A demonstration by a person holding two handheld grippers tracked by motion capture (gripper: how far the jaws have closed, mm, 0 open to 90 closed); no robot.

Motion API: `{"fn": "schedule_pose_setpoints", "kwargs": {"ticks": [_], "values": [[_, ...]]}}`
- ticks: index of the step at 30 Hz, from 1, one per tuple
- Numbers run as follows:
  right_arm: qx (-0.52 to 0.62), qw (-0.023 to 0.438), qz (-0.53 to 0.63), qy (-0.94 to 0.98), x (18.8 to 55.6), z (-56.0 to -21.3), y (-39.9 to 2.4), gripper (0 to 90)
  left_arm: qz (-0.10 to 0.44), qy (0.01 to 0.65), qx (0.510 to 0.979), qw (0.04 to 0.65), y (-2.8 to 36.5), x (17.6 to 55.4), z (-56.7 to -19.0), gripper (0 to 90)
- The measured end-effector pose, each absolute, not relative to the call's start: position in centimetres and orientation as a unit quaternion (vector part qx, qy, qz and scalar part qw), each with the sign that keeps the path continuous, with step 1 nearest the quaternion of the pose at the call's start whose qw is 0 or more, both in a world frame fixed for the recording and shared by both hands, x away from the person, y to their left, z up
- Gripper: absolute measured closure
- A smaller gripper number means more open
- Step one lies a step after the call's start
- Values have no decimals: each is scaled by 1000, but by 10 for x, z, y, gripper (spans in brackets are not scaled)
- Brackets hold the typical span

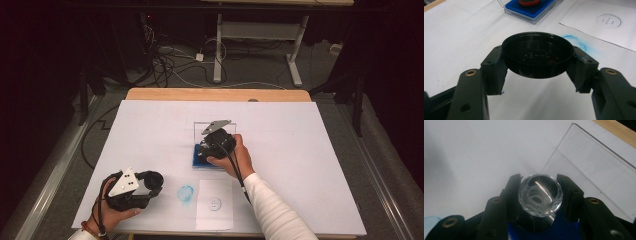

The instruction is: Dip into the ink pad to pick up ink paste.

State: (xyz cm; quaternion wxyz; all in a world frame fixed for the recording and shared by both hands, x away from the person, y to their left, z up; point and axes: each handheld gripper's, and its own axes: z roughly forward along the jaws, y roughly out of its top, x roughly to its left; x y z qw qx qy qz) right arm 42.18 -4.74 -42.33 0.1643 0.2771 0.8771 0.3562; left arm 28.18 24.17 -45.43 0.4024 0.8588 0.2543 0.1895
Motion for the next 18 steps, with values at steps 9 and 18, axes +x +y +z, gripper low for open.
{"fn": "schedule_pose_setpoints", "kwargs": {"ticks": [9,18], "values": [[279,162,349,880,424,-428,-44,574,187,254,860,401,241,282,-455,365],[289,162,350,876,423,-430,-46,573,189,252,859,404,240,280,-454,365]]}}
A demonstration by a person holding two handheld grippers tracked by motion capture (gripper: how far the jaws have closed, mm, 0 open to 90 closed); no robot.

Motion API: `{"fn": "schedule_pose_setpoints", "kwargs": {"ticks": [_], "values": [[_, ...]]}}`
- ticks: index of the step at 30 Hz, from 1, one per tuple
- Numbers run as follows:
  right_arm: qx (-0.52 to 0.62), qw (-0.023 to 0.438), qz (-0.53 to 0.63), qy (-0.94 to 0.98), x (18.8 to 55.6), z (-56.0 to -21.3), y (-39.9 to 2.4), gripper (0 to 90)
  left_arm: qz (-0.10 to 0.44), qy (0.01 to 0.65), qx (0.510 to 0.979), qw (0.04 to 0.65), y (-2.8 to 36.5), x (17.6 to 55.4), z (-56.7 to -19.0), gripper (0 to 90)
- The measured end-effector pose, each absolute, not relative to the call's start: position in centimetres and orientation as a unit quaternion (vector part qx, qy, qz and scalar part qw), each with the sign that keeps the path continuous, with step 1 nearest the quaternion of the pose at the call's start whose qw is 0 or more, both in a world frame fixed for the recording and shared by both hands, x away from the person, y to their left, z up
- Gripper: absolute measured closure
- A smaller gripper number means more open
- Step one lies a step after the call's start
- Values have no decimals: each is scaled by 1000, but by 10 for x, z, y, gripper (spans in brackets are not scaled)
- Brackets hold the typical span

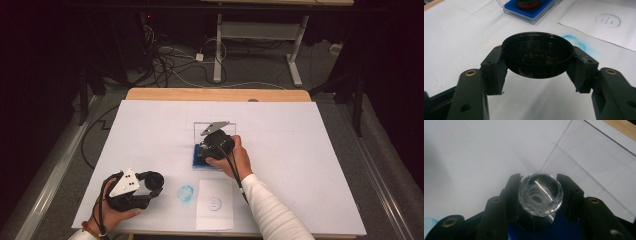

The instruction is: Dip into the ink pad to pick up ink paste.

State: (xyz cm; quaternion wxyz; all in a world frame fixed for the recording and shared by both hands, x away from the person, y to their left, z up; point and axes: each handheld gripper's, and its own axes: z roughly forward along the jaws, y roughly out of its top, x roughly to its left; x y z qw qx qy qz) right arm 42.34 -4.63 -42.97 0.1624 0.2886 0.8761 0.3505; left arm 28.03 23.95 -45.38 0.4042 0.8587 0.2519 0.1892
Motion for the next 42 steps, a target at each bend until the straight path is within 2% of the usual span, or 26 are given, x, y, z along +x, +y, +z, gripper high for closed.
{"fn": "schedule_pose_setpoints", "kwargs": {"ticks": [6,11,22,36,42], "values": [[296,157,356,872,426,-431,-49,572,188,253,859,403,241,280,-455,365],[286,173,344,877,421,-430,-43,572,186,251,860,404,239,280,-455,365],[295,160,350,875,424,-430,-47,572,185,252,860,402,238,281,-455,365],[285,167,372,868,416,-402,-50,572,187,254,859,404,240,282,-454,365],[282,162,360,875,415,-408,-45,572,186,255,859,403,240,281,-454,365]]}}
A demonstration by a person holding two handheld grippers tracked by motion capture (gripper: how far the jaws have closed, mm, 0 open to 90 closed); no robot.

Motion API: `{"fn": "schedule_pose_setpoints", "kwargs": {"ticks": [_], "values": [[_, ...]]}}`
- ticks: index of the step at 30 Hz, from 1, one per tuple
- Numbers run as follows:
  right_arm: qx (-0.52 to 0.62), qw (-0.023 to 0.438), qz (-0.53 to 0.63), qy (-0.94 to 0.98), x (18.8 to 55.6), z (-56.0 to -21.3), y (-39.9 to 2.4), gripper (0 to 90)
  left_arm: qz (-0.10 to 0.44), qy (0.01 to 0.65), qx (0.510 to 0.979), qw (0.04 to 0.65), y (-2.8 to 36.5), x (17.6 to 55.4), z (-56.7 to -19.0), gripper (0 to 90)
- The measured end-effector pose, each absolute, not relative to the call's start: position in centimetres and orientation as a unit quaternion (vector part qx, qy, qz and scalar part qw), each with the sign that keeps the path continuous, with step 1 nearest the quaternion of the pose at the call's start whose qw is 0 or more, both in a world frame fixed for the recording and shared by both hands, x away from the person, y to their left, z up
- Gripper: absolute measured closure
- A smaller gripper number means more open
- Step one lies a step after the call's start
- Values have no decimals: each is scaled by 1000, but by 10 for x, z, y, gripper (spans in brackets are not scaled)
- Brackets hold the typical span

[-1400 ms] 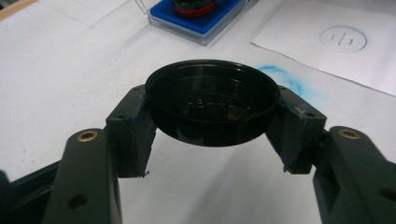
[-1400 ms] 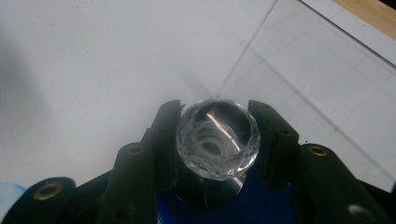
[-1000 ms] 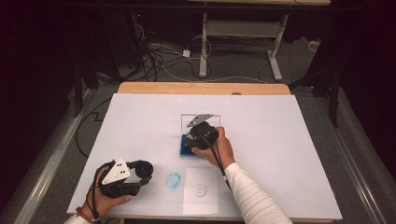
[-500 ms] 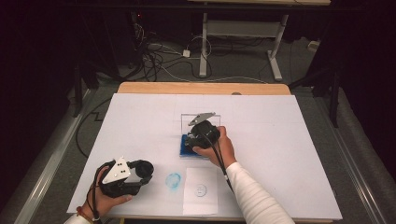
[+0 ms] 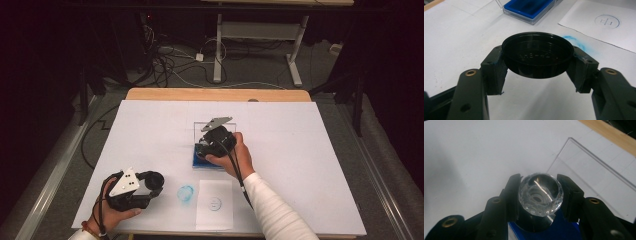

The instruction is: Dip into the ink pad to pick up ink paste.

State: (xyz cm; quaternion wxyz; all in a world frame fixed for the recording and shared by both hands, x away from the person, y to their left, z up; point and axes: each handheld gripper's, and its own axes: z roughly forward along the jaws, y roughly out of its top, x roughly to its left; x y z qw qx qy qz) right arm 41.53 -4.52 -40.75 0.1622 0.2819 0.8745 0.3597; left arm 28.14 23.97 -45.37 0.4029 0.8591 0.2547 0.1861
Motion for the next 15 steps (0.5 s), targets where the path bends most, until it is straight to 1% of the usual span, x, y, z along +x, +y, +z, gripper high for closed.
{"fn": "schedule_pose_setpoints", "kwargs": {"ticks": [5,8,11,15], "values": [[286,155,341,882,417,-419,-40,572,187,252,861,401,240,282,-454,365],[285,161,334,884,419,-426,-39,572,187,253,860,401,240,282,-454,365],[289,156,339,881,420,-427,-42,572,186,253,861,401,240,283,-455,365],[282,166,334,884,418,-428,-40,572,185,252,861,400,239,282,-455,365]]}}
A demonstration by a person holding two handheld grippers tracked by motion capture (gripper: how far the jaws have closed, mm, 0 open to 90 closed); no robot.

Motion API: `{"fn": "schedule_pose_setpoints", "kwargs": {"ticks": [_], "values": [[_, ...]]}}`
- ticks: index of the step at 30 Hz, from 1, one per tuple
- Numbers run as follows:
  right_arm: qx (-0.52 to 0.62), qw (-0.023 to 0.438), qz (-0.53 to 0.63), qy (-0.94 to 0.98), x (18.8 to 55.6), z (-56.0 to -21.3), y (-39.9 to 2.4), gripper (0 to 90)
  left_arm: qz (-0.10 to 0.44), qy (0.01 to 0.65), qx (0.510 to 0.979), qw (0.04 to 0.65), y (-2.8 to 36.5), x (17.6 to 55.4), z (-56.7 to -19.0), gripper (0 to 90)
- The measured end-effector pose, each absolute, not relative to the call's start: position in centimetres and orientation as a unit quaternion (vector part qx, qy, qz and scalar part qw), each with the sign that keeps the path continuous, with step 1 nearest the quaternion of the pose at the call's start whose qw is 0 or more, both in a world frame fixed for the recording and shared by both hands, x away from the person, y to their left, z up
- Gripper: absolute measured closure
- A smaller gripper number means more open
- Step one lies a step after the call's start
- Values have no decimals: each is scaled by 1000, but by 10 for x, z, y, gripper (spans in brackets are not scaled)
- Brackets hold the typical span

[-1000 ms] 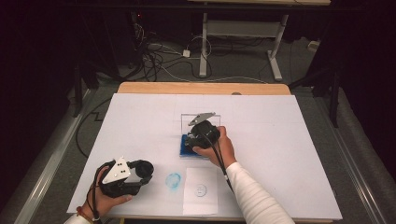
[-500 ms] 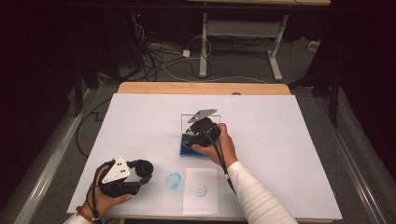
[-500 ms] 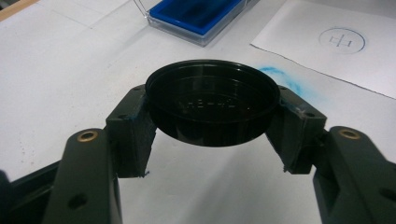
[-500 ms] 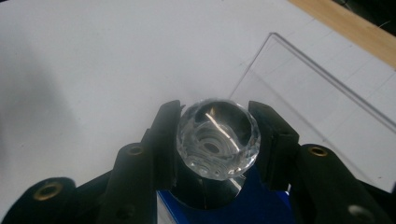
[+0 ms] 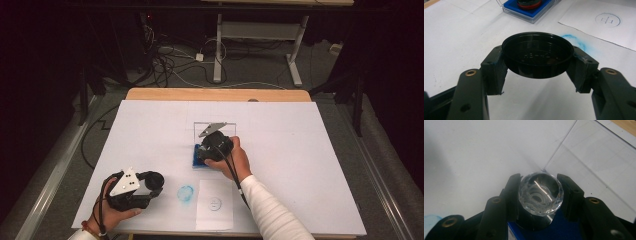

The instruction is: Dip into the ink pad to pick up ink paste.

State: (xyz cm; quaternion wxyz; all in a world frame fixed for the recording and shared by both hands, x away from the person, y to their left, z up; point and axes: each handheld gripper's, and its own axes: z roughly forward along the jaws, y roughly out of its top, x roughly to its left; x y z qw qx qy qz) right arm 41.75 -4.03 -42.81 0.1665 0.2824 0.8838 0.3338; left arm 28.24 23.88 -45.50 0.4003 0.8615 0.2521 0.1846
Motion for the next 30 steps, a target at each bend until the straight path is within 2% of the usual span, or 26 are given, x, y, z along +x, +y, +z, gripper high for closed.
{"fn": "schedule_pose_setpoints", "kwargs": {"ticks": [30], "values": [[285,164,345,879,416,-432,-44,571,183,250,863,399,238,282,-455,365]]}}
